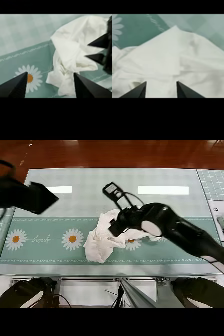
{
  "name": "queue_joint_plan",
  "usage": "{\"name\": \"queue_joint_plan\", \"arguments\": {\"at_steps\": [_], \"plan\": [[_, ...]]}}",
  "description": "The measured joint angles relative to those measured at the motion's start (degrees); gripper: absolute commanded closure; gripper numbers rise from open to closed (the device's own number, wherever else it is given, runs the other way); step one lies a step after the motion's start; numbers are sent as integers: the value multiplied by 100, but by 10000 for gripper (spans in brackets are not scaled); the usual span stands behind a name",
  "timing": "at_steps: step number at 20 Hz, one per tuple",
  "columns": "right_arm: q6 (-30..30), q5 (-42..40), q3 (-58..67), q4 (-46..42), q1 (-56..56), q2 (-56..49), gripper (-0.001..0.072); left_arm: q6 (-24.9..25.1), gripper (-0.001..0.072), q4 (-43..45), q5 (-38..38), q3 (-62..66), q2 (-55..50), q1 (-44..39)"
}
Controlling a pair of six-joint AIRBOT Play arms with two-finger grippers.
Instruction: Fold the shirts.
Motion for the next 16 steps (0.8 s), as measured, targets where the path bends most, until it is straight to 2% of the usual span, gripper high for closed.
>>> {"name": "queue_joint_plan", "arguments": {"at_steps": [4,7,9,12,16], "plan": [[-37,918,48,-1510,-981,890,251,-2,5,-507,509,-1648,42,0],[-249,1281,-68,-1825,-2518,1392,219,-17,5,-1137,1110,-3021,210,0],[-470,1355,-258,-1543,-3681,1554,220,-7,5,-1545,1486,-3786,348,0],[-752,1034,-754,-348,-5248,1659,220,127,5,-2129,2017,-4625,420,0],[-1250,741,-1425,1123,-6347,1628,220,433,5,-2769,2667,-5259,227,0]]}}
